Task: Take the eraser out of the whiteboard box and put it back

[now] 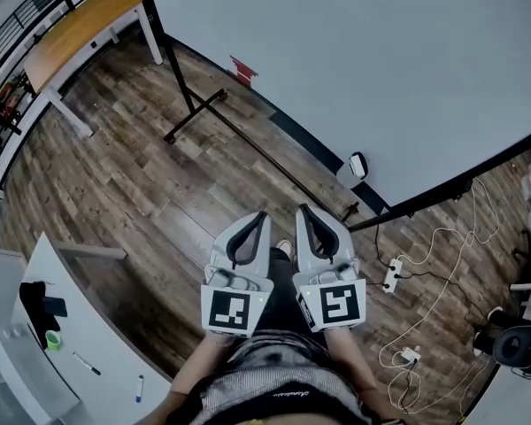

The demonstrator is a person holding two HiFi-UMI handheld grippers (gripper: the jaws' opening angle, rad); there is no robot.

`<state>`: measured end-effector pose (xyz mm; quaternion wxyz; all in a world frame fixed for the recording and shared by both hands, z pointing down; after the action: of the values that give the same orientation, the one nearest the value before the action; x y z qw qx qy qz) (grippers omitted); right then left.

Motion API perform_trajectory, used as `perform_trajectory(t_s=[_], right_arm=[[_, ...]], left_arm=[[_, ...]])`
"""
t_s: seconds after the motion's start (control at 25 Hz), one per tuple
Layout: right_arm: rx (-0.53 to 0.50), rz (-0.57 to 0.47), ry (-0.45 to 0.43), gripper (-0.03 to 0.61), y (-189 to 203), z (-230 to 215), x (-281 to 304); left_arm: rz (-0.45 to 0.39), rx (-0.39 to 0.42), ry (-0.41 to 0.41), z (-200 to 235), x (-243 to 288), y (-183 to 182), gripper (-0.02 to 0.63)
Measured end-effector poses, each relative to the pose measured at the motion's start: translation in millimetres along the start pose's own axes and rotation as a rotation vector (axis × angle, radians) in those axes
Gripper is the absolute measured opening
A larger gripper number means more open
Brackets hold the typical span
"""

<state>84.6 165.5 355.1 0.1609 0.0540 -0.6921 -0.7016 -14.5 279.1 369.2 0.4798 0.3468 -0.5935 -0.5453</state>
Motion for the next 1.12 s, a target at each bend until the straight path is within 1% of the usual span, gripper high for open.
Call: perform_trajectory(t_s=[0.16,0.32,0.44,0.6,0.72,1.04,1.12], right_arm=[[0.011,0.004,0.019,0.002,-1.1,-10.7,9.7],[0.022,-0.004,0.054,0.002,-3.3,-31.3,24.8],[0.050,0.002,0.090,0.002,-4.4,-55.6,37.9],[0.077,-0.015,0.140,0.002,-4.2,-85.4,58.7],[0.099,-0.014,0.178,0.002,-5.9,-102.3,71.7],[0.120,-0.027,0.245,0.002,-9.8,-145.1,86.7],[0.118,-0.029,0.255,0.002,-9.8,-153.8,87.6]], left_arm=[[0.012,0.018,0.016,3.0,16.8,-1.6,0.000],[0.021,0.049,0.044,5.1,46.9,-9.0,0.000],[0.029,0.062,0.091,3.3,80.8,-16.8,0.000],[0.032,0.094,0.180,1.8,129.8,-30.3,0.000],[0.031,0.109,0.232,0.6,159.8,-40.1,0.000],[0.027,0.150,0.312,-13.6,213.5,-55.6,0.000],[0.020,0.144,0.330,-18.3,222.4,-58.7,0.000]])
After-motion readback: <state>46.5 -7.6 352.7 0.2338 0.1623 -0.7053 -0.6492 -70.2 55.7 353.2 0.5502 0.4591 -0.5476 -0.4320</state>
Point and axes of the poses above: the fingertips, and each gripper's own axes: x forward along the fingers, z to its left, y out of its underside, the point moved 10 cm from there along -x, backward along the fingers, and after that the axes turned 5 degrees about z, right-handed, at the moved point
